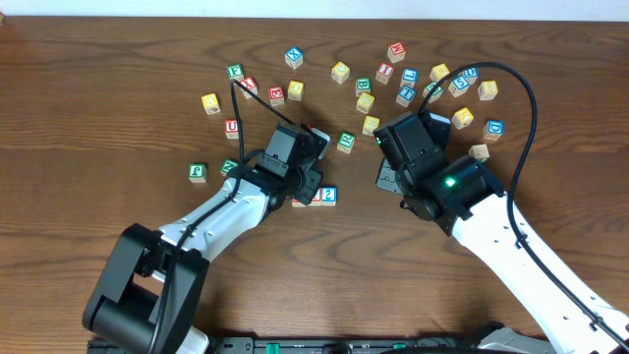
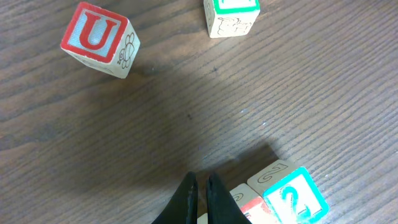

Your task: Spell out AI2

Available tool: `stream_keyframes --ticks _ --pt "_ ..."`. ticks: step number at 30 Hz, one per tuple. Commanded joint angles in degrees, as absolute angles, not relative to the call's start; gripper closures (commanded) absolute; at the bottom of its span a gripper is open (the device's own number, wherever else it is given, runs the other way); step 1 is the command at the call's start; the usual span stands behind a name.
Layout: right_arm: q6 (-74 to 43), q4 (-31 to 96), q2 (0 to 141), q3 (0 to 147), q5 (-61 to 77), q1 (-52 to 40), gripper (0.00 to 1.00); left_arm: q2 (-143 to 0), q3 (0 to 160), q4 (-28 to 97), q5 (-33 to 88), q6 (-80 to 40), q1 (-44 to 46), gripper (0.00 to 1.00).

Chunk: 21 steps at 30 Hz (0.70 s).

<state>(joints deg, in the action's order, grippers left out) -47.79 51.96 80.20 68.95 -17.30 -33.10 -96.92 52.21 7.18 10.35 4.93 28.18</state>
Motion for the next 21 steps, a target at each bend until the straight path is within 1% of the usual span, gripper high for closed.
stream_keyframes --ticks 1,21 --pt "-48.9 51.9 79.8 69.6 -17.6 -33.5 0.99 -98.7 53.9 7.1 9.9 5.5 28.1 0.93" --pt "-48.9 51.9 79.8 69.6 -17.6 -33.5 0.99 -99.0 53.9 9.1 11.2 5.3 28.1 0.93"
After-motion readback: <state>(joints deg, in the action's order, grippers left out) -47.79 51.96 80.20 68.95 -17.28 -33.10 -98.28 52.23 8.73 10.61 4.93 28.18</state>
